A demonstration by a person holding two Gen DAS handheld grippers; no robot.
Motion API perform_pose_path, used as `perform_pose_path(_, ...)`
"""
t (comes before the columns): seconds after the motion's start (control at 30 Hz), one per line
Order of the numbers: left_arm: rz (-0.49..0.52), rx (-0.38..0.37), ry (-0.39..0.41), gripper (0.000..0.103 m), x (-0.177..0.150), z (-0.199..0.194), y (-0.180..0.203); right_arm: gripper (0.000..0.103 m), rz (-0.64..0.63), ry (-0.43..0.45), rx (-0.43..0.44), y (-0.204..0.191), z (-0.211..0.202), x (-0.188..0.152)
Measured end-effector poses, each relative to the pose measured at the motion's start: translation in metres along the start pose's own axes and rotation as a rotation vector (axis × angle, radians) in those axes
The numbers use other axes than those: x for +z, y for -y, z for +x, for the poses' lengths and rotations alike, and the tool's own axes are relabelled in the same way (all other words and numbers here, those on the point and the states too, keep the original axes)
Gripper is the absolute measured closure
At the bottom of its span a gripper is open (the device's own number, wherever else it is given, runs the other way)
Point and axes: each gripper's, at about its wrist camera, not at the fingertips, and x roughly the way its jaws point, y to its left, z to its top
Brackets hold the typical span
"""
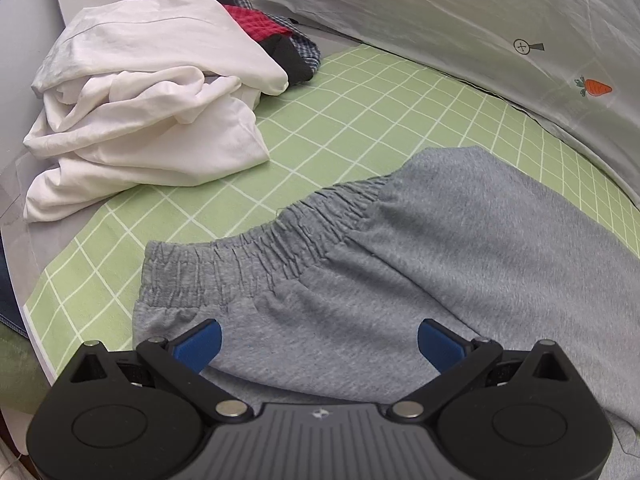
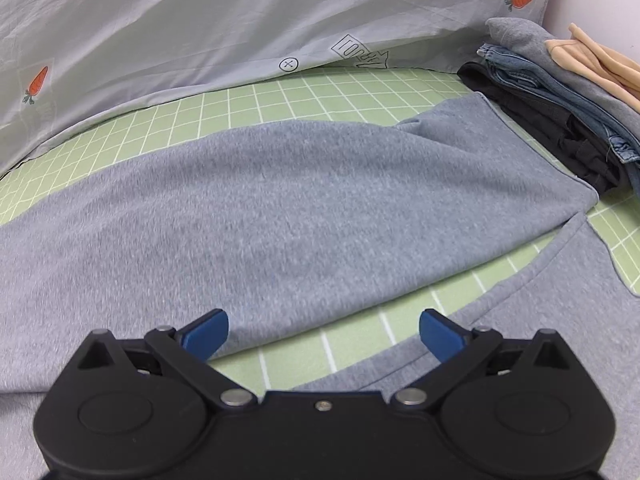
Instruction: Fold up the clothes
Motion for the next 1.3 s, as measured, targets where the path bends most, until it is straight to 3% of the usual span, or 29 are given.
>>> perform_pose_path(0.17, -0.008, -0.003, 0.03, 0.0, 0.021, 0.005, -0.026, 0.0, 0.006, -0.018, -0.027, -0.013, 0.007, 0.001)
perform_pose_path(0.57, 0.095, -0.148, -0.003, 0.004, 0.074, 0.071, 0.015, 0.0, 0.047, -0.037, -0.1, -0.033, 0.029, 0.017)
perform_pose_path(0.6, 0.098, -0.148, 0.001, 0.014, 0.075, 0.075, 0.02, 0.0, 0.044, -0.039, -0.102, -0.034, 0.029, 0.017)
perform_pose_path(0.63, 0.09, -0.152, 0.001, 0.032, 0.075, 0.078, 0.023, 0.0, 0.039, -0.04, -0.102, -0.035, 0.03, 0.018)
perform_pose_path(0.73, 0.055, -0.184, 0.002, 0.059, 0.072, 0.081, 0.029, 0.0, 0.029, -0.042, -0.099, -0.034, 0.03, 0.02)
perform_pose_path(0.8, 0.035, -0.194, 0.022, 0.07, 0.067, 0.078, 0.031, 0.0, 0.029, -0.041, -0.095, -0.033, 0.031, 0.02)
perform_pose_path(0.87, 0.045, -0.187, 0.063, 0.072, 0.059, 0.065, 0.037, 0.0, 0.039, -0.037, -0.087, -0.032, 0.03, 0.019)
perform_pose_path(1.0, 0.235, -0.193, 0.111, 0.074, 0.029, 0.035, 0.062, 0.0, 0.042, -0.022, -0.07, -0.029, 0.028, 0.015)
perform_pose_path(1.1, 0.414, -0.215, 0.076, 0.072, -0.007, 0.024, 0.085, 0.0, 0.053, -0.008, -0.047, -0.024, 0.027, 0.01)
perform_pose_path(1.17, 0.521, -0.212, 0.048, 0.068, -0.032, 0.023, 0.099, 0.0, 0.057, 0.001, -0.039, -0.023, 0.027, 0.008)
perform_pose_path(1.3, 0.68, -0.185, 0.06, 0.049, -0.062, 0.016, 0.118, 0.0, 0.04, 0.011, -0.026, -0.02, 0.026, 0.006)
